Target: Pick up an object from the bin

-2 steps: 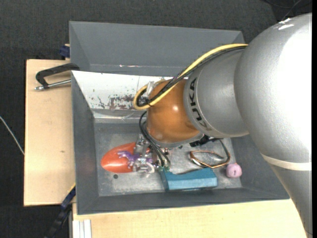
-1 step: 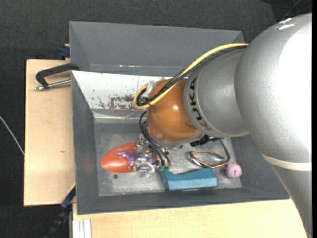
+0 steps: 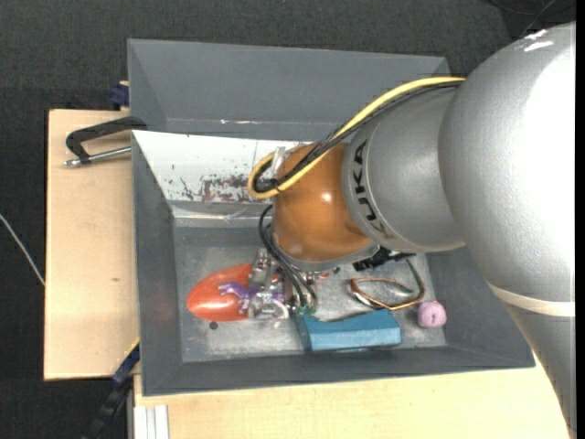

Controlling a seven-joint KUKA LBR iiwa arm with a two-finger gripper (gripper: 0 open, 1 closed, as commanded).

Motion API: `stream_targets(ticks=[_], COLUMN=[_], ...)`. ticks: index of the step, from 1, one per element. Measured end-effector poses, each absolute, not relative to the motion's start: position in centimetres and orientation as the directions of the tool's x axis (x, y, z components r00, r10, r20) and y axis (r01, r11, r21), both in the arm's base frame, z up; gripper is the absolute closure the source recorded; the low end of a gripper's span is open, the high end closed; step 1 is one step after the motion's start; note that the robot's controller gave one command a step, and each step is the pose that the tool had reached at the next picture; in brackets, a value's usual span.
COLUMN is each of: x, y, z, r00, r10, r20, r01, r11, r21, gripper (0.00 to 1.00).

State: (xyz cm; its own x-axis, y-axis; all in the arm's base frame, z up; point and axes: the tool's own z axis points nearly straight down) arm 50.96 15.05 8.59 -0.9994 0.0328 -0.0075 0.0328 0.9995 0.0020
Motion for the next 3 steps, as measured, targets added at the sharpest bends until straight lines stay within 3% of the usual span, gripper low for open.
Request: stream_targets(ticks=[3], x=[50.9], y=[15.1], z=[11.9], r00=[-0.999], r10=[0.032], r20=[0.000], r01=[0.032], r11=[0.999], r21=[0.001], gripper=[1.00])
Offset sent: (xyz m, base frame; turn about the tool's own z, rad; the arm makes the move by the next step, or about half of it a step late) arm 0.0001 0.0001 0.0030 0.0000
